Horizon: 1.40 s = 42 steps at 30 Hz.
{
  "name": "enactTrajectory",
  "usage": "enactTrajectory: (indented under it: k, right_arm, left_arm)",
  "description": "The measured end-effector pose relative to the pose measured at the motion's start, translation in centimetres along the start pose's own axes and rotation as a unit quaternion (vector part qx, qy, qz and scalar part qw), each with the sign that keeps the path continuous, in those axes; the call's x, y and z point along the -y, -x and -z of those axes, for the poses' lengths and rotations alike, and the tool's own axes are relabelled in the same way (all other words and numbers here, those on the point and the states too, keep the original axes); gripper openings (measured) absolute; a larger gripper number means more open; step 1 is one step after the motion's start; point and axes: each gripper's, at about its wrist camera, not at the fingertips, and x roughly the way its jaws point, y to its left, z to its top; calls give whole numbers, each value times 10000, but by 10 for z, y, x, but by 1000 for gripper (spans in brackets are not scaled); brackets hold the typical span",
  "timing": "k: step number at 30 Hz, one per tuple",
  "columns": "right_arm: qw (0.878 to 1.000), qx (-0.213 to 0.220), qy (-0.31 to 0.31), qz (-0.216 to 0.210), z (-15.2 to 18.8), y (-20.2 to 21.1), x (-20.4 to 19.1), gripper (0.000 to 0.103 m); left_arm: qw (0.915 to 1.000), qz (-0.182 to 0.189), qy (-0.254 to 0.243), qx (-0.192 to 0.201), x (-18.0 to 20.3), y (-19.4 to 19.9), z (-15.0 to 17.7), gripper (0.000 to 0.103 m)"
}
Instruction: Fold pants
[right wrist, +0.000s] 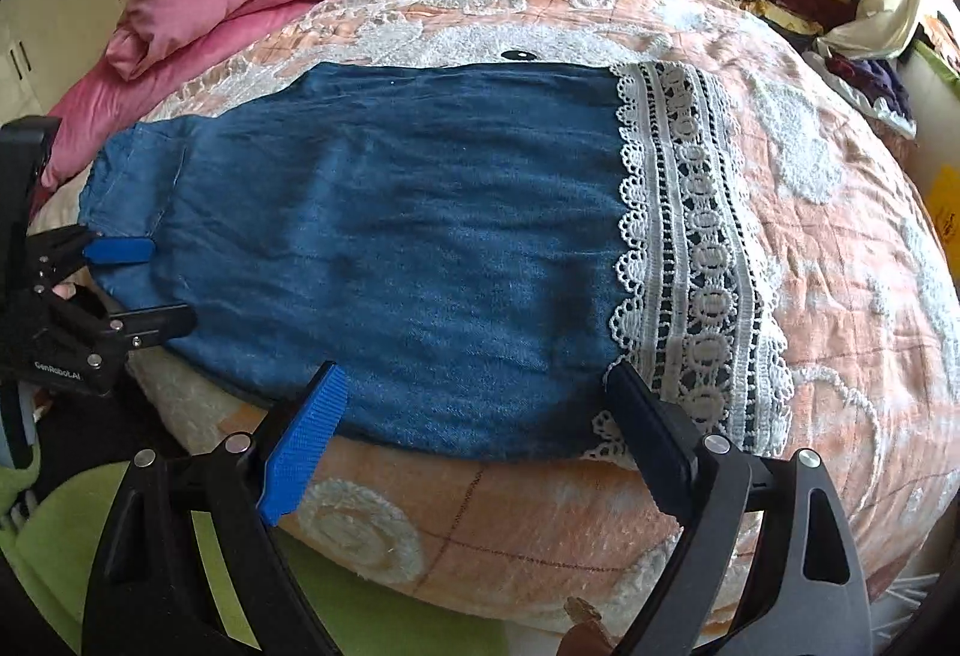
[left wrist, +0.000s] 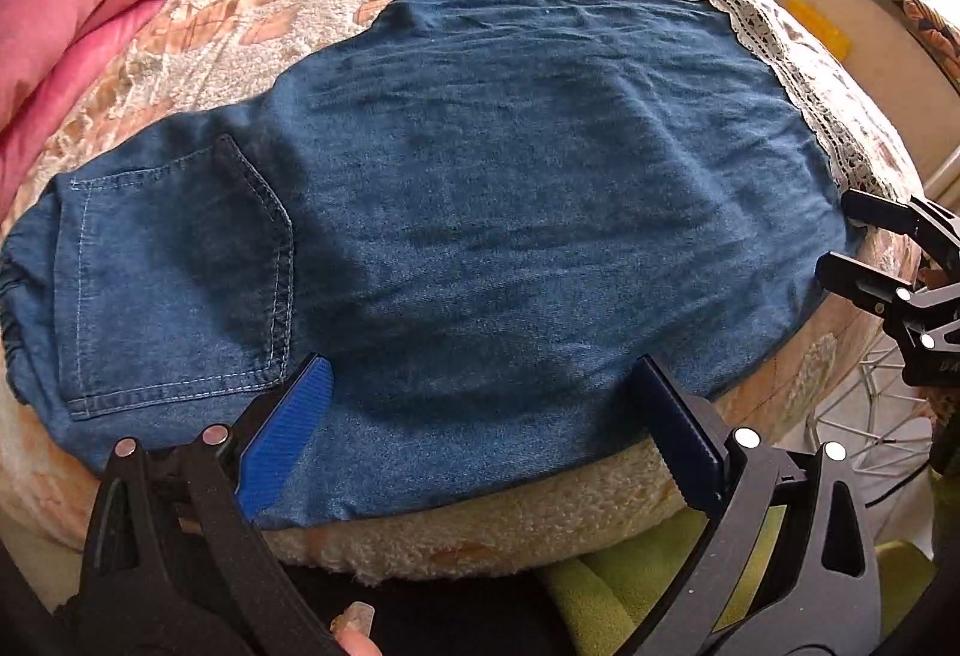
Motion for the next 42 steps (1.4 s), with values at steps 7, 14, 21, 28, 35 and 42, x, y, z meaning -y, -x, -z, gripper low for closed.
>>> enactTrajectory:
  k: [7,14,21,28,35,42]
  right_arm:
    - [9995,216,-194,-126,-4,21,8,88]
    - [9984,487,-245,-118,-8,42,13,93]
    - [9962,778,-376,-68,-10,60,24,94]
    - [9933,998,-578,30,-10,76,41,94]
    - [9898,1200,-764,87,-6,91,61,94]
    - [9891,1191,-837,232,1,99,75,94]
  left_arm:
    - [9994,27,90,331,-2,20,-3,93]
    - [9982,-14,175,579,-5,39,-8,93]
    - [9969,-52,148,777,0,55,-17,93]
    - [9959,-4,160,886,7,68,-27,93]
    - [9950,10,-11,994,24,78,-43,93]
    - [9934,150,-144,1132,37,79,-68,93]
